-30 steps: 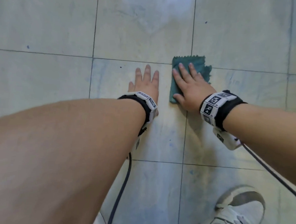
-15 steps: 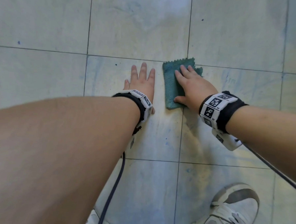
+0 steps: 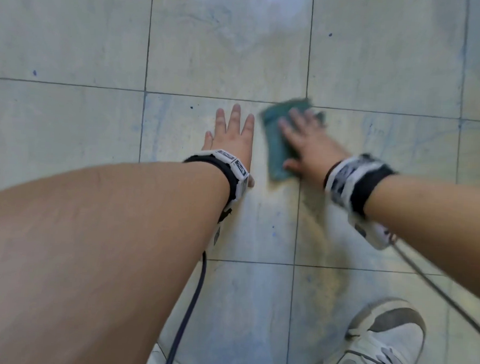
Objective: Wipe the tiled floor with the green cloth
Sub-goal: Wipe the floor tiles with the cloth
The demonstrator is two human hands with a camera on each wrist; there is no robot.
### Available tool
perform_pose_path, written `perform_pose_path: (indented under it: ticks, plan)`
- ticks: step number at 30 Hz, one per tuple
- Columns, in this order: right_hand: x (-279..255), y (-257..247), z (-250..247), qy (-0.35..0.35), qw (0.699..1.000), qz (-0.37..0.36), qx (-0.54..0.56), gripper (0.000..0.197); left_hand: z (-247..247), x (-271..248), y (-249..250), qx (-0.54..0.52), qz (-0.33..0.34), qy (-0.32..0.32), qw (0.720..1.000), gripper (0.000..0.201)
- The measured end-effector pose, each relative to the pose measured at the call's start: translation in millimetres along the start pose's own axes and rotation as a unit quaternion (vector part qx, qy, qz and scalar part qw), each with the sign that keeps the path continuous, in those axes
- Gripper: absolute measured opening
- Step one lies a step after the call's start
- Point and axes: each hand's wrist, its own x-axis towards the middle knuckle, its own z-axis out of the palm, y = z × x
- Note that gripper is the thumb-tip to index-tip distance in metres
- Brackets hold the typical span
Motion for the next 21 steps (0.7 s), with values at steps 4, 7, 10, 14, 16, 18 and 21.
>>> perform_pose_path:
  ticks: [4,7,10,14,16,18,21]
  plan:
    - [25.2,57.1,-38.5,0.058,0.986,0.150,0.045,0.092,-1.4,-1.0,3.1,0.007,-0.004,-0.007,1.000,0.133]
    - [21.3,51.7,-33.7,0.049,0.987,0.148,0.045,0.092,-3.6,-1.0,7.0,0.015,-0.009,-0.010,1.000,0.135]
    - [-5.1,19.7,-11.0,0.020,0.993,0.105,0.046,0.094,-6.0,-2.1,8.2,0.020,-0.012,-0.015,1.000,0.135]
    - [-73.3,-22.7,51.6,-0.046,0.999,-0.004,0.000,0.097,-5.1,-1.7,10.4,0.028,-0.012,-0.003,1.000,0.133]
    - [-103.6,-38.3,82.8,-0.081,0.994,-0.066,-0.037,0.094,-2.9,-2.4,10.2,0.038,-0.018,0.003,0.999,0.132]
    - [-117.0,-42.3,98.4,-0.090,0.992,-0.075,-0.043,0.091,-2.4,-2.6,10.1,0.043,-0.014,0.008,0.999,0.132]
    - [-108.3,-32.1,89.8,-0.078,0.992,-0.088,-0.056,0.090,-1.1,-5.9,5.4,0.038,-0.012,0.019,0.999,0.130]
